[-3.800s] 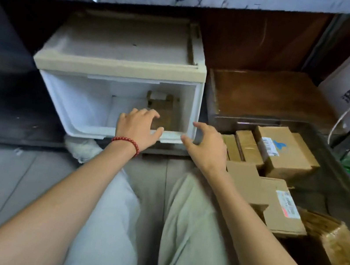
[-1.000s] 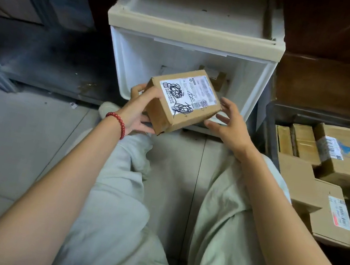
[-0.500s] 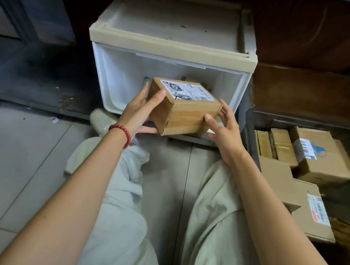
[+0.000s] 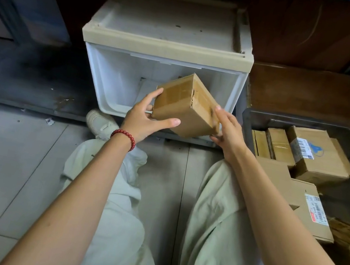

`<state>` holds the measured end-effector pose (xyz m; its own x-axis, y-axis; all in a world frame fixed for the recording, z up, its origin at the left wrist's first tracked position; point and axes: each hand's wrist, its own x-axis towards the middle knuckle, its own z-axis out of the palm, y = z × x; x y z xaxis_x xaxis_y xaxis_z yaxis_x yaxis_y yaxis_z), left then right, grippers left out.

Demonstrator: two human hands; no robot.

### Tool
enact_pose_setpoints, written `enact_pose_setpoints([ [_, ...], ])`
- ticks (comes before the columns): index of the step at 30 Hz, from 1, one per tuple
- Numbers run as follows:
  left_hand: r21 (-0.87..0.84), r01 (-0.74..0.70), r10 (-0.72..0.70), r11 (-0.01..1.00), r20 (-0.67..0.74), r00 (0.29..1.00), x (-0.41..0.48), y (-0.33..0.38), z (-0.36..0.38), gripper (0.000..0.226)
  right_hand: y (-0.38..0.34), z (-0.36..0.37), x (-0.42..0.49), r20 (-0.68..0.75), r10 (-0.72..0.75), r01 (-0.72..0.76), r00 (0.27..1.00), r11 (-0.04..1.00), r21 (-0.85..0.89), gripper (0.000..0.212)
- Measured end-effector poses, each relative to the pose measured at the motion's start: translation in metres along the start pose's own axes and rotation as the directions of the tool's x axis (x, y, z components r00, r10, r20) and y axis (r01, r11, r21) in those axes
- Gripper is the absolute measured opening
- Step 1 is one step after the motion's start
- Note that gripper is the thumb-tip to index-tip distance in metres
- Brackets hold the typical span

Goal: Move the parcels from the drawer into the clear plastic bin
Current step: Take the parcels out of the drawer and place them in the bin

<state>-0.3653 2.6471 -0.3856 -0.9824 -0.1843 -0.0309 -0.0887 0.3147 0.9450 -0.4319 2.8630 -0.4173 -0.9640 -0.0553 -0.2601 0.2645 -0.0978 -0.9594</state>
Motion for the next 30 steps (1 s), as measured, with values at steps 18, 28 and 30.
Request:
enact_pose_setpoints([
  [18,-0.202,0.008,-0.048,0.979,-0.193,0.980,0.020,0.003,-0.007,0.053,-0.002,-0.003,0.000,0.160,0.029,-0.022,0.987,0.999,-0.050,0.037],
  [28,-0.192,0.004,-0.019,0.981,-0.077,0.997,0.022,0.028,0.045,0.042,-0.015,-0.015,-0.019,0.105,-0.072,0.059,0.992,0.990,0.128,0.074],
  [30,-0.171,-0.021,0.015,0.985,-0.035,0.999,0.022,0.038,0.064,0.043,-0.020,-0.036,-0.024,0.018,-0.104,0.100,0.994,0.982,0.162,0.077],
])
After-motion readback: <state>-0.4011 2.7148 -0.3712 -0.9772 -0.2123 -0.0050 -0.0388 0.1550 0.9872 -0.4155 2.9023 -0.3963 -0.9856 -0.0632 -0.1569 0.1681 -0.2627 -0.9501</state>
